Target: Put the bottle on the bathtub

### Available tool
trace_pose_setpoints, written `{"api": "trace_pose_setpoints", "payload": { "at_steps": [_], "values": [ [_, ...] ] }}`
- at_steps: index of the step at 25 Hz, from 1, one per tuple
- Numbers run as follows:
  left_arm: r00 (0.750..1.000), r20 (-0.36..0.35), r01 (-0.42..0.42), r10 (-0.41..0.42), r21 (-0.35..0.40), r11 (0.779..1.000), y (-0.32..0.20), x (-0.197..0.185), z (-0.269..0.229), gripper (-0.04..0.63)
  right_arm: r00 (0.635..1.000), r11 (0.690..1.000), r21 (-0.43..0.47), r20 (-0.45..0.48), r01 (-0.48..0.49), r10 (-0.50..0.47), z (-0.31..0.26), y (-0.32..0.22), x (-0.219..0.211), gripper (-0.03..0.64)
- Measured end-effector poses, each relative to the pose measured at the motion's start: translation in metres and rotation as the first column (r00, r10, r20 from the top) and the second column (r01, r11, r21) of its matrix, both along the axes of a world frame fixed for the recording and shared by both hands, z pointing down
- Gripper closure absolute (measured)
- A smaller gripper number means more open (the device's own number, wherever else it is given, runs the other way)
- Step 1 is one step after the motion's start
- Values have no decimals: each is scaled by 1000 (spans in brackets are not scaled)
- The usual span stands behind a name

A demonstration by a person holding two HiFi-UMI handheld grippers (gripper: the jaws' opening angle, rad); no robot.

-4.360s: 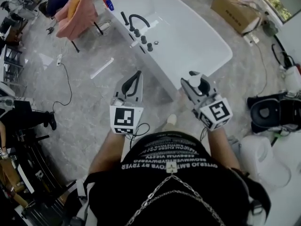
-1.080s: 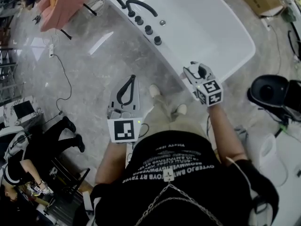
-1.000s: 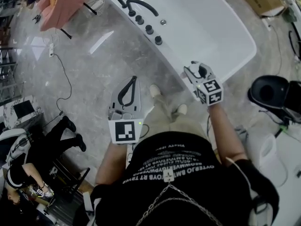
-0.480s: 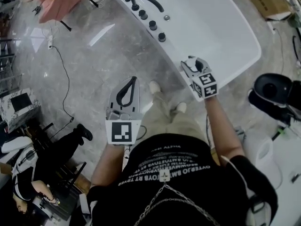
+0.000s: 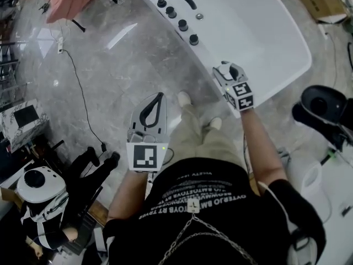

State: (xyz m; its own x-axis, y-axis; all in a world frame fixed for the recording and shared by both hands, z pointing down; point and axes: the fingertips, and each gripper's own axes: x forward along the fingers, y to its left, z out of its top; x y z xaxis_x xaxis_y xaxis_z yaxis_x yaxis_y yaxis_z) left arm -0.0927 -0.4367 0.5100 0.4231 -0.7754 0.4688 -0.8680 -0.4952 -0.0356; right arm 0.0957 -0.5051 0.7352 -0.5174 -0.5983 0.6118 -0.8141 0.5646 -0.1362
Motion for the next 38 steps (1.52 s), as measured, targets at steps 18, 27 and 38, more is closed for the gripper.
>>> {"api": "trace_pose_setpoints", "payload": {
  "at_steps": [18, 27, 38],
  "values": [
    [999, -29, 31, -30, 12, 999, 14, 1, -11, 594, 1000, 999, -53, -15, -13, 12, 12, 8, 11, 448],
    [998, -25, 51, -50, 34, 998, 35, 1, -17, 594, 1000, 998, -69, -19, -2, 1, 10, 18, 15, 412],
    [998, -28, 62, -61, 19, 998, 43, 0, -9, 594, 996, 997, -68, 89, -26, 32, 14, 9, 14, 403]
  ]
}}
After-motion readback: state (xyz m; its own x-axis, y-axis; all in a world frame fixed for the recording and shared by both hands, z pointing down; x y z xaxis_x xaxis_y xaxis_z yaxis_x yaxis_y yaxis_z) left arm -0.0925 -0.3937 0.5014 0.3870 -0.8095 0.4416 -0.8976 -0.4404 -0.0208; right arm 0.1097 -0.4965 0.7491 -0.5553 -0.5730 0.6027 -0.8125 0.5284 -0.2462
